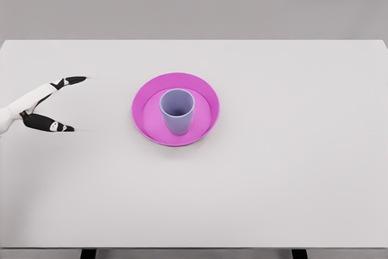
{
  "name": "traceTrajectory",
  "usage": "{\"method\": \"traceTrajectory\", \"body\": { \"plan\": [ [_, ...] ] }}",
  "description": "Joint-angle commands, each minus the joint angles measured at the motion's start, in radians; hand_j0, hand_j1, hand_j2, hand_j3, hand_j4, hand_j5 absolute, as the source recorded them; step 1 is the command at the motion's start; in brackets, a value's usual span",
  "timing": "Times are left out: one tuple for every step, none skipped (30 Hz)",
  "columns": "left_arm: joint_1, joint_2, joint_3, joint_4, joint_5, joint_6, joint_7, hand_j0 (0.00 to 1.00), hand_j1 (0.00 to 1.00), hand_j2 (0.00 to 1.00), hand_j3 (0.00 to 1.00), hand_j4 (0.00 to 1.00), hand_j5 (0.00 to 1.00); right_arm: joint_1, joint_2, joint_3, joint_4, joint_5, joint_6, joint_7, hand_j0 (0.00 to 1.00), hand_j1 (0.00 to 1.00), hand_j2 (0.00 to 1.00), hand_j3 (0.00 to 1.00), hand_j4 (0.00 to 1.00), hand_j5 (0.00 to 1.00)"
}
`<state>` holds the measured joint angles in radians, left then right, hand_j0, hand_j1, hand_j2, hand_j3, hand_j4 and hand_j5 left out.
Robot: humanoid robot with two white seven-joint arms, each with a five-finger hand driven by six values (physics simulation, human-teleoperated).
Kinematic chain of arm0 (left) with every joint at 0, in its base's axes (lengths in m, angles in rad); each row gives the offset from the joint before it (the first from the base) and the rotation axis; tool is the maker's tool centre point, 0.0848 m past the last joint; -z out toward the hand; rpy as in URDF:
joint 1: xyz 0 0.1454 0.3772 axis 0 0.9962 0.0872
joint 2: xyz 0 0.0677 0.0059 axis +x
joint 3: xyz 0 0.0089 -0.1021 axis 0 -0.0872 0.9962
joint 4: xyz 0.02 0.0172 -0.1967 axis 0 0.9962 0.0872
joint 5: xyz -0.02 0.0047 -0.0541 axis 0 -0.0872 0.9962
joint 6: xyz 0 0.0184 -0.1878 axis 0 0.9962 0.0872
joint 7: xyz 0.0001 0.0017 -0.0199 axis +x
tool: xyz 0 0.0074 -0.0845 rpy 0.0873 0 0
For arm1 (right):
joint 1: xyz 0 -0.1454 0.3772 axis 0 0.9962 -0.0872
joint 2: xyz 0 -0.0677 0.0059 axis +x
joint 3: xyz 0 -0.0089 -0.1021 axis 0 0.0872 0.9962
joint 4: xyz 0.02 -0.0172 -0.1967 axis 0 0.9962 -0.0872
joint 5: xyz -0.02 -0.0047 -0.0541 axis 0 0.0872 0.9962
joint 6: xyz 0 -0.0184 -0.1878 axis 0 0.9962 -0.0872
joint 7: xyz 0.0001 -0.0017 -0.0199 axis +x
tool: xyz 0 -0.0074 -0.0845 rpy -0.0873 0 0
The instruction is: Flip the cup with left arm and place it on the plate
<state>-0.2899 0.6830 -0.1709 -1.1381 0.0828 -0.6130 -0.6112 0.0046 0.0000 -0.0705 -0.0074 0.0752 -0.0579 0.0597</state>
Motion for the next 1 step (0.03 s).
{"method": "traceTrajectory", "body": {
  "plan": [
    [0.0,0.018,0.011,0.024,0.009,0.002,0.0,1.0,1.0,1.0,1.0,1.0,1.0,0.0,0.0,0.0,0.0,0.0,0.0,0.0,1.0,1.0,1.0,1.0,1.0,1.0]
  ]
}}
